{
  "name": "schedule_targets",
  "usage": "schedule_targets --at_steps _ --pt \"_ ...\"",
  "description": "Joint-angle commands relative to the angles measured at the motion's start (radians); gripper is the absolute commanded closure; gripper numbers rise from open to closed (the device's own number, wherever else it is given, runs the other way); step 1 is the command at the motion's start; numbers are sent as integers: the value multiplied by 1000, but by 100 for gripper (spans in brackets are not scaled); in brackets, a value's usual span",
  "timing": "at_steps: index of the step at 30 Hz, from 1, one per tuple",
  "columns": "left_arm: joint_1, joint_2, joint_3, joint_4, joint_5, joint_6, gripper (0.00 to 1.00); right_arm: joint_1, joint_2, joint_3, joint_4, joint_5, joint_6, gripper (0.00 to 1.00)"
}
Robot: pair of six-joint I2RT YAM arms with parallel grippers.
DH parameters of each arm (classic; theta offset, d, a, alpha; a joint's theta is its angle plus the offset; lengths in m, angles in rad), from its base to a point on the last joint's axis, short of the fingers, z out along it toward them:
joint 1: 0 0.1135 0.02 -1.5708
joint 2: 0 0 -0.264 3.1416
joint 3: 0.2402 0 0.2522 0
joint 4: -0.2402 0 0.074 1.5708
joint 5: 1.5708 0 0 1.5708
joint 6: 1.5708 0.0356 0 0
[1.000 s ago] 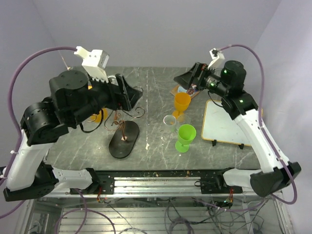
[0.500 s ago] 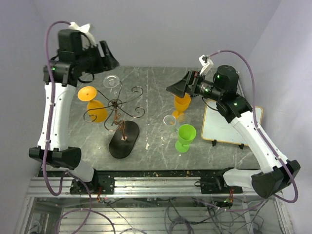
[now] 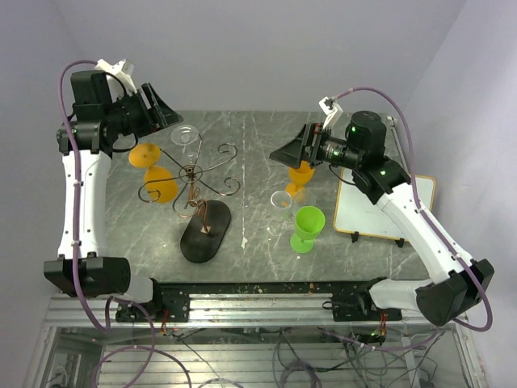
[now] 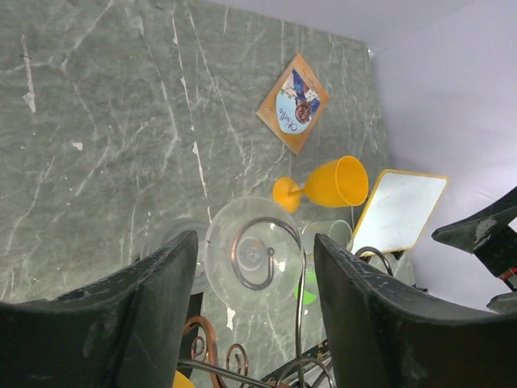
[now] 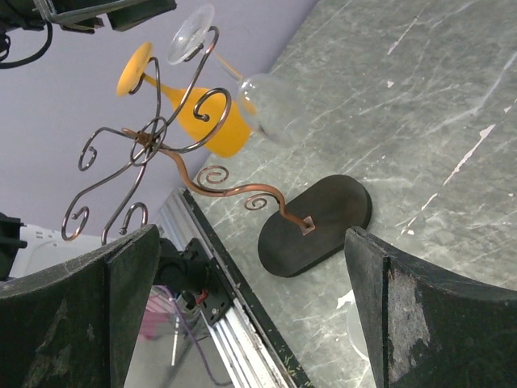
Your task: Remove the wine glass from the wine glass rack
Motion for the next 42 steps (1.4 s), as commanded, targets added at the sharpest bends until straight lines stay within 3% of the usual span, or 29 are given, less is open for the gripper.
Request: schedule_targets --at_steps 1,10,20,33,42 --pt "12 19 5 6 47 42 33 6 4 17 2 -19 -25 4" --pt "12 41 -10 -41 18 91 35 5 -9 -9 9 -14 -30 4" --pt "11 65 -18 -101 81 150 42 6 -19 -9 -1 -4 -36 3" --pt "7 66 -43 -66 121 126 49 6 -25 -18 7 5 -31 3" --pt "-3 76 -28 -71 116 116 60 6 -29 -18 9 10 -27 3"
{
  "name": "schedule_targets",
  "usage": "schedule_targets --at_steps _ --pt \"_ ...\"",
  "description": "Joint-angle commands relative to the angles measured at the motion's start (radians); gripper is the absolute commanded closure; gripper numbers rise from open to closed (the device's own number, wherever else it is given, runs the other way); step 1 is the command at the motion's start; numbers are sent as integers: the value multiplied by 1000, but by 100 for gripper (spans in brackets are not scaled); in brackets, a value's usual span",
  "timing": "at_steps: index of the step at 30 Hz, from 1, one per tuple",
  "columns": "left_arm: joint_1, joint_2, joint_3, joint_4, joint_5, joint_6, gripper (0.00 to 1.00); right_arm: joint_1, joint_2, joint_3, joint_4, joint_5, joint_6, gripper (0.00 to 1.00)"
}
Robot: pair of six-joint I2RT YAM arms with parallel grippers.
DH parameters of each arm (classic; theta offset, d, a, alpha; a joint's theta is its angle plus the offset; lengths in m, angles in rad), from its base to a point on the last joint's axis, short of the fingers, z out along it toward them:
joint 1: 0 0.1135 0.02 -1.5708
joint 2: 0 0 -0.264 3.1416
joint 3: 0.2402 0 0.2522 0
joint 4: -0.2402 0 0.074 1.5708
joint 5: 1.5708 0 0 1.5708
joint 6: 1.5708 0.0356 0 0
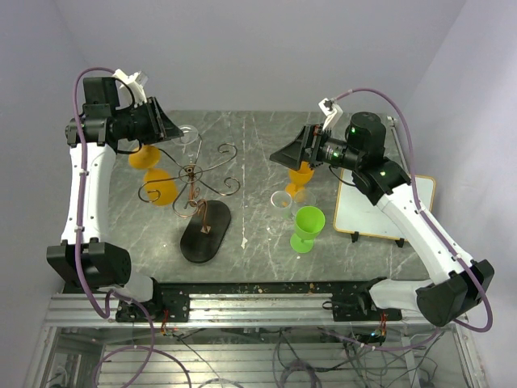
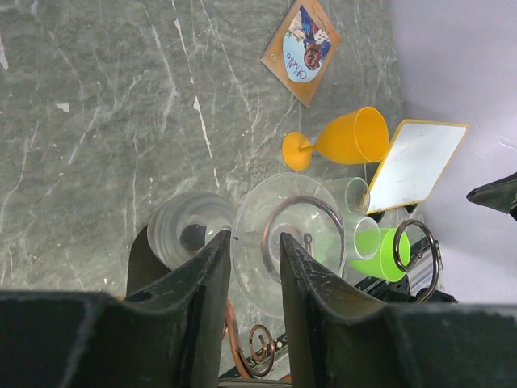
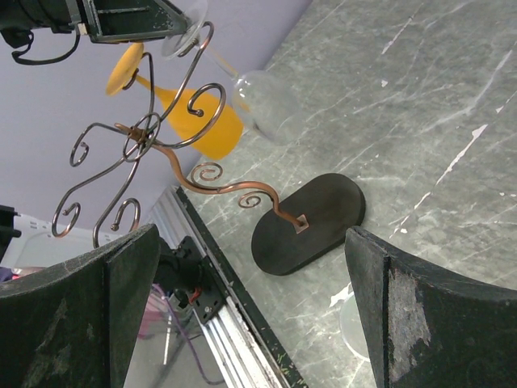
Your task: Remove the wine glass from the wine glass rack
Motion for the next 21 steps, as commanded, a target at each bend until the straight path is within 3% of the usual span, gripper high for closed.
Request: schedule_targets --at_steps 1,9,13,21 --pt "-6 11 10 2 33 -10 61 4 -30 -9 13 8 -2 3" --pt "-15 -1 27 -3 13 -22 66 4 -38 -8 9 17 -2 3" --pt "-15 -6 34 -6 10 -39 79 4 -42 -9 14 18 1 3" --pt "-16 -22 20 16 24 -88 85 4 -49 -3 6 26 2 3"
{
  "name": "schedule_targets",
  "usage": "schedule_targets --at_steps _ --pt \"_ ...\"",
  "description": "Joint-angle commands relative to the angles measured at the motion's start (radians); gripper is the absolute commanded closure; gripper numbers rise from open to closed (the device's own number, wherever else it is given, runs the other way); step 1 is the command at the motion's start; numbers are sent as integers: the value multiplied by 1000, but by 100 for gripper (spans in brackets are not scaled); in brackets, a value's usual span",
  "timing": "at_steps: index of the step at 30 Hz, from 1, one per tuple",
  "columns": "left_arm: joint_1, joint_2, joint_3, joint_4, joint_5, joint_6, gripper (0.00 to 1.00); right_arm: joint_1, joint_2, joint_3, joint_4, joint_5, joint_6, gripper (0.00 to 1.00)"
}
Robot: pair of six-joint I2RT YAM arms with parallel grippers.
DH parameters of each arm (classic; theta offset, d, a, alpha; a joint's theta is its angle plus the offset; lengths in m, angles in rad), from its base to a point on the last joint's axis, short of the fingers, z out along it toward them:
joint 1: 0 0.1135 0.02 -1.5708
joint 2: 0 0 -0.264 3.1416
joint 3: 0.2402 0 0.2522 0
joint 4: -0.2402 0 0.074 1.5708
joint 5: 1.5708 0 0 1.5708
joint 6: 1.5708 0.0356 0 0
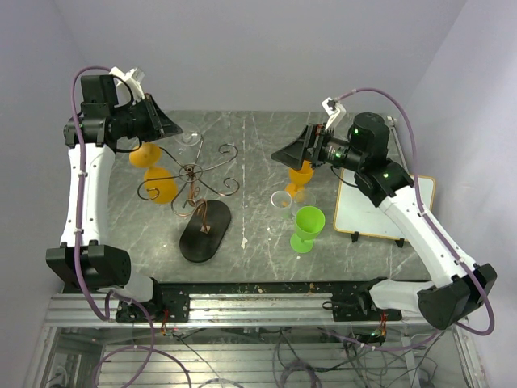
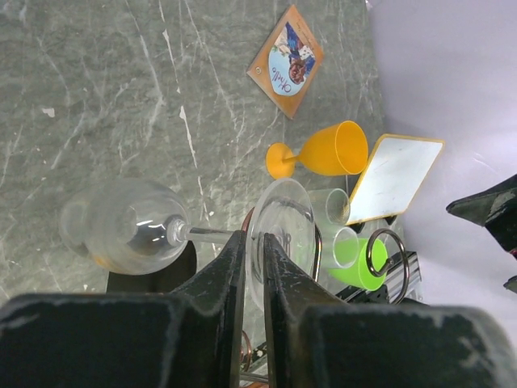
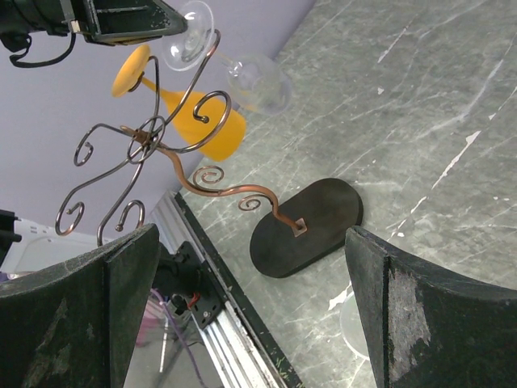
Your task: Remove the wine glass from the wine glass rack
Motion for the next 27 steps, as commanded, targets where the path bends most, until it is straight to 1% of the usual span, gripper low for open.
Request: schedule_targets --at_steps 1,9,15,19,24,27 --pt "-5 -21 -7 4 24 -35 85 4 -32 -5 8 8 3 3" --pt "-5 -74 -67 64 45 -127 93 4 -36 -7 17 5 14 3" --pt "-3 -128 -143 203 99 -266 93 4 -37 -13 22 3 17 3" --pt "-4 -140 -138 210 75 -302 93 4 -40 -15 23 5 20 3" --pt "-3 -144 -115 194 47 -311 93 3 -37 -9 29 -4 28 3" --pt "-3 -151 -125 223 45 -347 93 4 -37 -10 30 -2 28 3"
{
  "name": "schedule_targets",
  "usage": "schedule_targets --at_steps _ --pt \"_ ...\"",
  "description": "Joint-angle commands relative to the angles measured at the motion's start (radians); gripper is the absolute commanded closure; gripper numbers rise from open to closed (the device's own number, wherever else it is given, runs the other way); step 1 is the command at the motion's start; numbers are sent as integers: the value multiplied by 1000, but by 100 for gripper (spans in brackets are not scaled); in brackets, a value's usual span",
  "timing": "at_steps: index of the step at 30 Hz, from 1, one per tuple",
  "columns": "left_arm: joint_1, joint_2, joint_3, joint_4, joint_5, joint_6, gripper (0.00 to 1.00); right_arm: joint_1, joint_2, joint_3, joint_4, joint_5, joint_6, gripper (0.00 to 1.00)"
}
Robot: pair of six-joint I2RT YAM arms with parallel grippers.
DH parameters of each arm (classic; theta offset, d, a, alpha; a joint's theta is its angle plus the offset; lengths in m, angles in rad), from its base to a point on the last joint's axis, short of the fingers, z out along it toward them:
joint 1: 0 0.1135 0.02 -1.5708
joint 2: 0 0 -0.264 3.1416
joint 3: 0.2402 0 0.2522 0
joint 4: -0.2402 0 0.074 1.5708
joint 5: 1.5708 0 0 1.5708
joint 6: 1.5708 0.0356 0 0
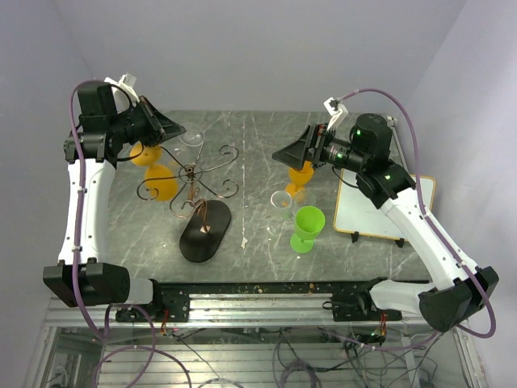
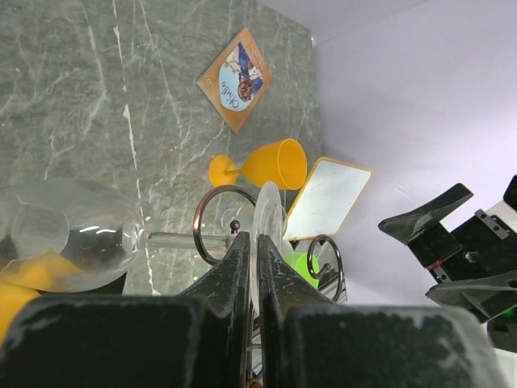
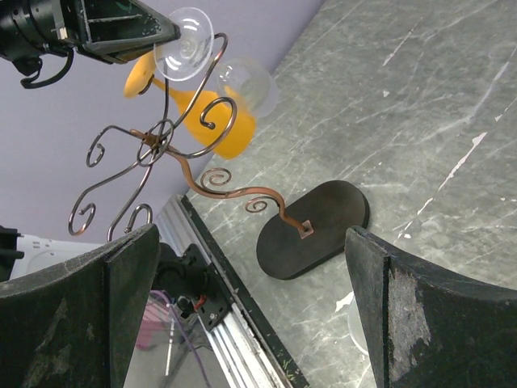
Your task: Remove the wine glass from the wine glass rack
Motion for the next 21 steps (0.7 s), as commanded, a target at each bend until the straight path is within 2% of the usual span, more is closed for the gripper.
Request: schedule_targets --at_steps 1,10,21 --pt "-3 -34 13 84 20 -77 93 4 -18 -5 24 -4 8 3" --pt "-4 -12 33 103 -7 -147 93 4 -25 4 14 1 8 3" --pt "-5 26 60 124 51 -160 93 4 -27 11 14 1 11 3"
